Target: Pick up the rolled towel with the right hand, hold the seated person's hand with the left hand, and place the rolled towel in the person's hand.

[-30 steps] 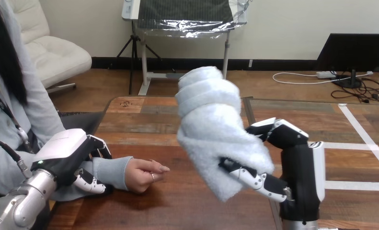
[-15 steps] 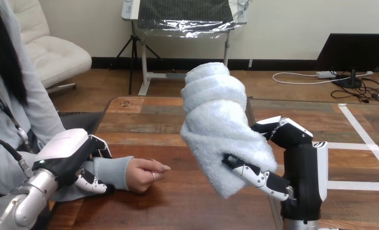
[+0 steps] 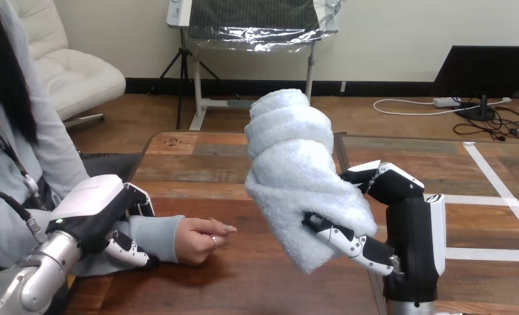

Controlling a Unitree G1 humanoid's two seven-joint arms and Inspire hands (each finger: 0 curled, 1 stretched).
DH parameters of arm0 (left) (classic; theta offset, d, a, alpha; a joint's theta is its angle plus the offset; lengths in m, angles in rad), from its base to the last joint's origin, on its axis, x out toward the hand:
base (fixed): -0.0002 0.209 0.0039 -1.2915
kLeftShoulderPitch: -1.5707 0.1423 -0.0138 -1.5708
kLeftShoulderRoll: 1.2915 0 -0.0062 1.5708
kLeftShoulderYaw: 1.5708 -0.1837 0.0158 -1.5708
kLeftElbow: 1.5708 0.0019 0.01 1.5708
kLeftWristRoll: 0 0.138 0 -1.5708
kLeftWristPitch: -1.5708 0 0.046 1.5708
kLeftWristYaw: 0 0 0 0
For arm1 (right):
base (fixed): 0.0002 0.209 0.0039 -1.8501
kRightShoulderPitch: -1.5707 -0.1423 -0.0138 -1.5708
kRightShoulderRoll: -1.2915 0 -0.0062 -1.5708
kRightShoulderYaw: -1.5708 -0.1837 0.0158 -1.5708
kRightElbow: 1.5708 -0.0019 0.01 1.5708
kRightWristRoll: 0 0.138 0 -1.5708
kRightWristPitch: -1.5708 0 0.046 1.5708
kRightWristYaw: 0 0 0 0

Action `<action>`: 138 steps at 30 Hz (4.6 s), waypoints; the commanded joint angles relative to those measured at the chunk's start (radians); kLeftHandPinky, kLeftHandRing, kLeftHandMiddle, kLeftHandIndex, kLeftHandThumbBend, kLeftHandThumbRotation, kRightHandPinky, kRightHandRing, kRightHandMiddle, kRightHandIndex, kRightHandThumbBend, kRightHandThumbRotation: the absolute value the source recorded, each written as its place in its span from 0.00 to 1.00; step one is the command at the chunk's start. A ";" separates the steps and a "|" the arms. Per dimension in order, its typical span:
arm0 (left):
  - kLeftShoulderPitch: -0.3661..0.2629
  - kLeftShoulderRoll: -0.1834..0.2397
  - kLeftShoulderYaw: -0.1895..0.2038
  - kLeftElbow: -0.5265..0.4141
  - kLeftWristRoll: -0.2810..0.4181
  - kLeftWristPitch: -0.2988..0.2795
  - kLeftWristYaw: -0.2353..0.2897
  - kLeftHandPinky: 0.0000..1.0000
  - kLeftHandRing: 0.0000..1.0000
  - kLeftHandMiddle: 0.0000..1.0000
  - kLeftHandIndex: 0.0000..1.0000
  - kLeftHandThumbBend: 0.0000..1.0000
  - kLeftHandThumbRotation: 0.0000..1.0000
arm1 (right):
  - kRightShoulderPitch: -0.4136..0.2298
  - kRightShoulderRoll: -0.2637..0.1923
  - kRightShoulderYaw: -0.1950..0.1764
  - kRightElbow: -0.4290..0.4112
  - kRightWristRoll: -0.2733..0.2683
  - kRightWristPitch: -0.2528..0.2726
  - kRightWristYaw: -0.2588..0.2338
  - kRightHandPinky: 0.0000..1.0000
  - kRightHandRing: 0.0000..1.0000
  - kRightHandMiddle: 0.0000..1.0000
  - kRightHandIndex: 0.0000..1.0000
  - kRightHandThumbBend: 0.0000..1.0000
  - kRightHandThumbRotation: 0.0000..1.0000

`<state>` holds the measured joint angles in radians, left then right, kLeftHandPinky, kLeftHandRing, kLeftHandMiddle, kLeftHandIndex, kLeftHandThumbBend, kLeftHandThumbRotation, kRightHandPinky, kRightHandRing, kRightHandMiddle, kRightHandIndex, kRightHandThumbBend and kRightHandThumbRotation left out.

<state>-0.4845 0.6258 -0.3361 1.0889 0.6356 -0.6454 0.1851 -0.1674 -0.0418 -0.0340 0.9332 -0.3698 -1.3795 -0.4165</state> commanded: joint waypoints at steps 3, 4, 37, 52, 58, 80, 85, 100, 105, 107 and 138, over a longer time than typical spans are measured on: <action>-0.004 -0.005 0.008 -0.082 -0.021 -0.056 0.025 0.27 0.33 0.39 0.38 1.00 0.00 | -0.059 0.009 -0.014 -0.003 0.024 0.001 0.003 0.24 0.29 0.41 0.44 0.65 0.00; -0.004 -0.004 0.009 -0.085 -0.021 -0.058 0.027 0.27 0.32 0.38 0.38 1.00 0.00 | -0.060 0.008 -0.014 -0.002 0.023 0.001 0.004 0.24 0.29 0.41 0.44 0.65 0.00; 0.037 0.032 0.068 -0.267 -0.045 -0.149 0.053 0.25 0.29 0.34 0.35 1.00 0.00 | -0.101 0.003 -0.015 0.071 0.022 0.026 0.012 0.25 0.30 0.42 0.44 0.64 0.00; 0.072 0.047 0.106 -0.385 -0.052 -0.150 0.038 0.26 0.29 0.33 0.34 1.00 0.00 | -0.133 0.004 -0.012 0.130 0.014 0.032 -0.003 0.25 0.30 0.42 0.43 0.65 0.00; 0.087 0.051 0.123 -0.431 -0.059 -0.151 0.022 0.27 0.29 0.33 0.34 1.00 0.00 | -0.144 0.002 -0.010 0.147 -0.010 0.053 -0.028 0.25 0.31 0.42 0.42 0.66 0.00; 0.104 0.051 0.141 -0.485 -0.079 -0.169 0.005 0.28 0.29 0.32 0.34 1.00 0.00 | -0.167 0.001 0.064 0.184 -0.152 0.127 -0.181 0.26 0.31 0.40 0.39 0.70 0.00; 0.107 0.049 0.145 -0.487 -0.082 -0.173 0.004 0.28 0.29 0.32 0.34 1.00 0.00 | -0.163 0.010 0.086 0.185 -0.161 0.126 -0.191 0.26 0.32 0.40 0.39 0.70 0.00; 0.112 0.041 0.145 -0.497 -0.076 -0.162 -0.003 0.28 0.29 0.33 0.34 1.00 0.00 | -0.140 0.028 0.163 0.164 -0.190 0.129 -0.186 0.27 0.33 0.41 0.40 0.68 0.00; 0.114 0.039 0.142 -0.501 -0.066 -0.156 0.001 0.28 0.29 0.33 0.34 1.00 0.01 | -0.132 0.032 0.188 0.146 -0.231 0.138 -0.228 0.27 0.33 0.41 0.40 0.70 0.00; 0.114 0.038 0.142 -0.501 -0.065 -0.154 0.003 0.28 0.29 0.33 0.34 1.00 0.02 | -0.130 0.034 0.197 0.143 -0.247 0.139 -0.247 0.27 0.33 0.41 0.40 0.71 0.00; 0.109 0.017 0.134 -0.479 -0.067 -0.149 0.002 0.29 0.30 0.34 0.35 1.00 0.04 | -0.107 0.033 0.262 0.118 -0.286 0.143 -0.327 0.26 0.32 0.40 0.39 0.69 0.00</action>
<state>-0.3107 0.6852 -0.2213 0.6686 0.5913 -0.7890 0.1672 -0.2283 -0.0317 0.2050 1.1160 -0.6603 -1.2163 -0.7426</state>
